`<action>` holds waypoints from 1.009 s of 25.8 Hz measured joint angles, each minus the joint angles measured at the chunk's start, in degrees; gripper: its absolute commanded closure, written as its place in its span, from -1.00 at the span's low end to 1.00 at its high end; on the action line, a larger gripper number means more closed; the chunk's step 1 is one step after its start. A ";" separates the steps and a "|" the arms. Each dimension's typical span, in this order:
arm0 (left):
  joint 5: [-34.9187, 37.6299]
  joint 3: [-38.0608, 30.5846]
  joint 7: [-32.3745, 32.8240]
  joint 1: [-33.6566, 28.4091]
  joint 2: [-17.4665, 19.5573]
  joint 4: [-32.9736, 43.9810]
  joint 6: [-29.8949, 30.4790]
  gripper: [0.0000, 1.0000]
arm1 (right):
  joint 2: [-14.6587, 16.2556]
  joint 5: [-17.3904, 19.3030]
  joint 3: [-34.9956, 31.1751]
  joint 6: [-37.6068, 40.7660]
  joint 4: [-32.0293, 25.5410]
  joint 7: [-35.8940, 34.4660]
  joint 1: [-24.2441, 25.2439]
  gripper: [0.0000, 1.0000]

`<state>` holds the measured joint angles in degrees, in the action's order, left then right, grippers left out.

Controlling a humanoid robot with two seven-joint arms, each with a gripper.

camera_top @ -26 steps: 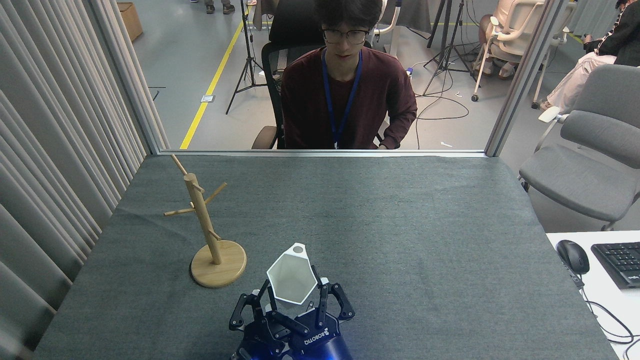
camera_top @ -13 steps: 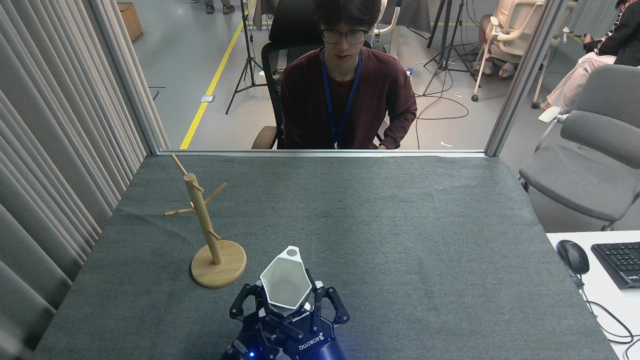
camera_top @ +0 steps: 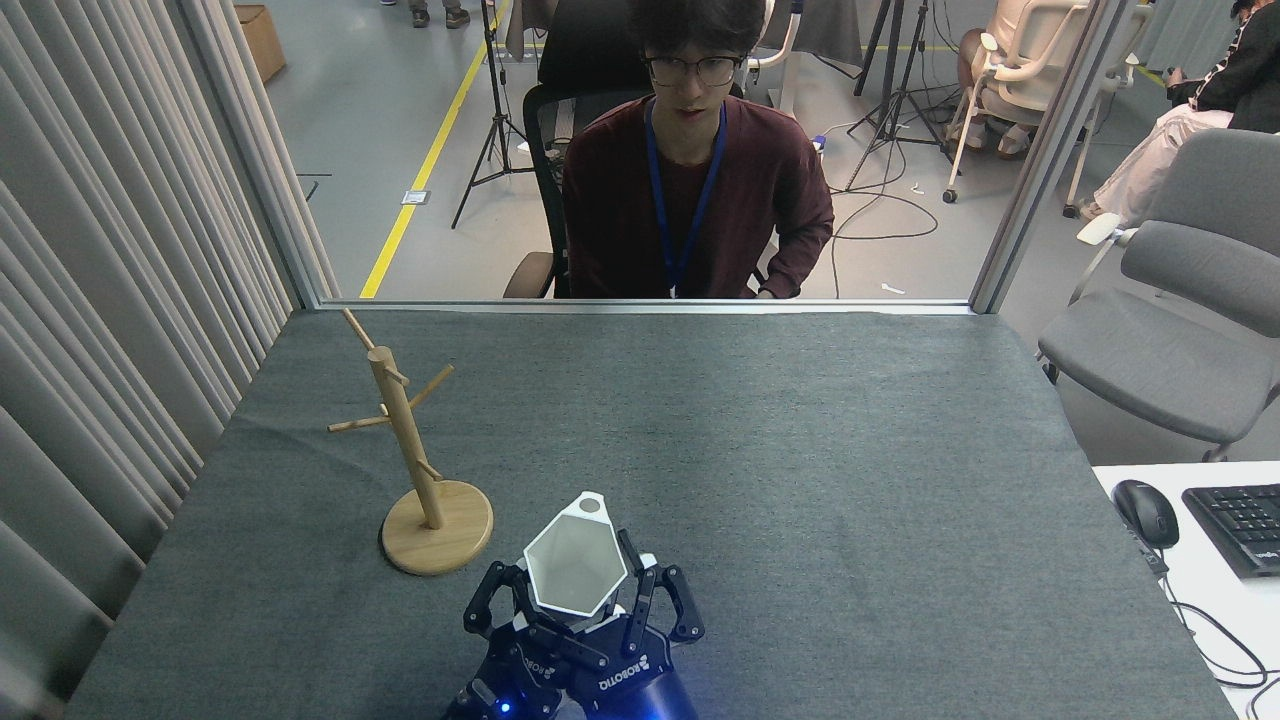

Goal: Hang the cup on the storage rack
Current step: 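Pass the cup to the left gripper and open the right gripper, then move the cup with the left gripper onto a peg of the wooden stand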

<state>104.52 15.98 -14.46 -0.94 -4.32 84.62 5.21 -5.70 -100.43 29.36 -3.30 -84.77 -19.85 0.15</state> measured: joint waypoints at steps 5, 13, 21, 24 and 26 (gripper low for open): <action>0.05 -0.07 -0.64 -0.07 -0.06 -0.04 -0.42 0.03 | -0.20 6.36 -7.53 -0.82 -4.37 -0.91 -2.88 -0.97; -0.02 -3.17 -1.67 -1.59 -0.04 1.40 -1.00 0.02 | 6.27 15.09 -25.12 -1.05 4.57 1.97 -4.44 -0.97; 0.22 -11.83 -1.38 -2.65 -0.05 4.41 -2.90 0.02 | 10.30 13.94 -26.46 -0.26 6.08 2.55 2.58 -0.97; 2.04 -16.34 -0.84 -1.79 0.08 4.49 -5.54 0.00 | 10.91 13.93 -26.59 -0.19 6.10 2.25 2.65 -0.97; 4.97 -19.20 -0.22 -0.79 0.19 4.04 -7.38 -0.01 | 11.12 13.93 -26.62 -0.19 6.09 2.04 2.38 -0.97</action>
<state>109.49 -3.22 -14.67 -1.72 -4.12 88.66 -2.17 5.42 -86.50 2.75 -3.49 -78.68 -17.81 2.53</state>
